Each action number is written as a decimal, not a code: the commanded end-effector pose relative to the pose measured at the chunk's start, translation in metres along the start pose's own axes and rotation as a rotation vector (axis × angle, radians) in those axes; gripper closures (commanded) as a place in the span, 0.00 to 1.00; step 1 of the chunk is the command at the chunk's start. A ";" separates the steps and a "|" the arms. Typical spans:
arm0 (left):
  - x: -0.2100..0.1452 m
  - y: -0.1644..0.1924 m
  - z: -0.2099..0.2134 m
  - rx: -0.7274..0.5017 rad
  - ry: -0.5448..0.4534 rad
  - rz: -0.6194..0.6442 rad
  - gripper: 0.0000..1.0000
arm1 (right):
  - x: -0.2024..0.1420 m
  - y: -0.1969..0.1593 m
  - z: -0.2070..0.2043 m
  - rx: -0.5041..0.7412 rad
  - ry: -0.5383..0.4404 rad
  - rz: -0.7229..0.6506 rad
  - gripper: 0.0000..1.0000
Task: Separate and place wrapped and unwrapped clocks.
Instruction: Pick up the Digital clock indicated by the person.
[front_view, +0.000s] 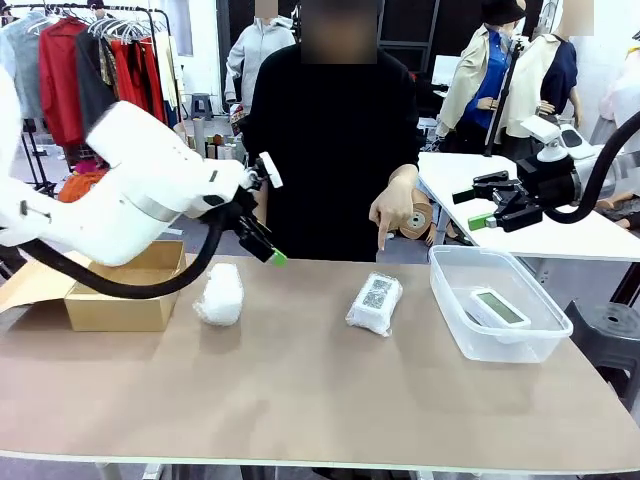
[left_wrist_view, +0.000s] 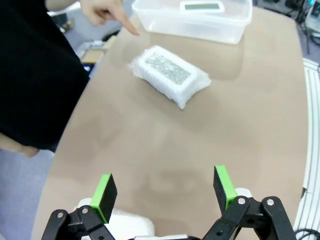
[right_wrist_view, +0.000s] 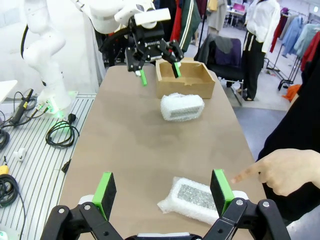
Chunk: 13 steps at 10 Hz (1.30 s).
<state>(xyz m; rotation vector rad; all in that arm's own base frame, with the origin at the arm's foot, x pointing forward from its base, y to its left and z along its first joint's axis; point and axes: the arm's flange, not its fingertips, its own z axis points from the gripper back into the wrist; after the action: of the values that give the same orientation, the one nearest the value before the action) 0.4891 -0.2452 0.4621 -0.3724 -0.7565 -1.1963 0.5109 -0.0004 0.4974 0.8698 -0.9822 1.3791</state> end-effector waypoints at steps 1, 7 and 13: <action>0.021 0.020 -0.012 -0.065 -0.008 0.039 0.00 | 0.002 0.000 0.001 0.000 -0.001 0.003 0.00; 0.012 0.011 -0.016 -0.055 -0.007 0.017 0.00 | 0.002 0.000 0.001 0.000 -0.001 0.003 0.00; 0.078 -0.008 -0.107 0.162 0.147 0.279 0.00 | 0.002 0.000 0.001 0.000 -0.001 0.003 0.00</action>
<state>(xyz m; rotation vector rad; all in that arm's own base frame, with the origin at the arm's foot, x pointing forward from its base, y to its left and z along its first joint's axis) 0.5144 -0.3433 0.4238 -0.2678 -0.6758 -0.9237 0.5109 -0.0004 0.4972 0.8702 -0.9820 1.3790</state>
